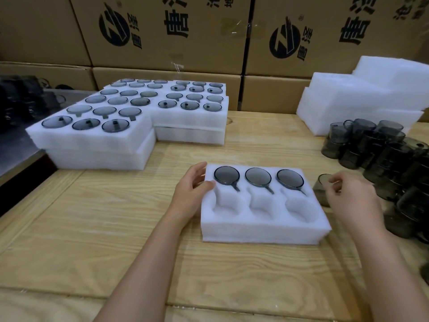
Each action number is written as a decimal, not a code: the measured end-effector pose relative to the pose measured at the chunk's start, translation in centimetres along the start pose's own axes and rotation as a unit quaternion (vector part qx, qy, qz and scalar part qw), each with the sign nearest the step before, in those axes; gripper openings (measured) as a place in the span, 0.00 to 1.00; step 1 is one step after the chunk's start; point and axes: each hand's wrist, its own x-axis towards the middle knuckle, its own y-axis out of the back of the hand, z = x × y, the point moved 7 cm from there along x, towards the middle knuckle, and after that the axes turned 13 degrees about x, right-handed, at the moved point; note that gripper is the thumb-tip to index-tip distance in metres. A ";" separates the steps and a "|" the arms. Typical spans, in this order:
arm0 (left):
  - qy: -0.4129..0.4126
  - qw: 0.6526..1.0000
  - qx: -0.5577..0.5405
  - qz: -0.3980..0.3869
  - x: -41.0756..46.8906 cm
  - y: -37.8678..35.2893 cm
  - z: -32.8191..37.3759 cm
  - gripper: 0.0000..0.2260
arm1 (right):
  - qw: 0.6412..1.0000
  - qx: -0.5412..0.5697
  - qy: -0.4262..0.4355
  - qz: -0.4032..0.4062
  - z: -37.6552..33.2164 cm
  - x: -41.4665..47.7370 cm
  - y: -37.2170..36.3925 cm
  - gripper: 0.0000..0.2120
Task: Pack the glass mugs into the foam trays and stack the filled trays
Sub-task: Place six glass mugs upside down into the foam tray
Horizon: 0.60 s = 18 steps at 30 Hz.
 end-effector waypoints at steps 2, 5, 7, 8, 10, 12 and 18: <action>-0.003 1.000 -0.001 0.000 0.0 0.0 -0.1 0.22 | 1.000 -0.014 -0.003 -0.022 0.2 0.0 -0.5 0.14; -0.010 1.000 0.000 -0.001 0.1 -0.1 -0.1 0.20 | 0.997 -0.058 -0.008 -0.052 0.9 -0.1 -1.3 0.15; -0.016 1.000 -0.001 -0.002 0.2 -0.1 0.0 0.19 | 0.996 -0.065 0.000 -0.067 1.0 -0.1 -2.0 0.09; -0.018 1.000 -0.002 -0.003 0.2 -0.1 0.0 0.19 | 0.996 -0.059 0.001 -0.070 1.1 -0.1 -2.2 0.07; -0.021 1.000 -0.004 -0.007 0.1 -0.1 0.0 0.19 | 0.997 -0.046 0.000 -0.064 1.1 0.0 -2.1 0.06; -0.026 1.000 0.002 -0.009 0.1 -0.2 0.0 0.20 | 0.998 -0.032 0.003 -0.045 0.9 0.1 -1.5 0.07; -0.104 0.991 0.065 0.047 -0.7 0.8 2.8 0.23 | 0.990 0.095 0.096 0.034 -5.3 -1.0 2.1 0.06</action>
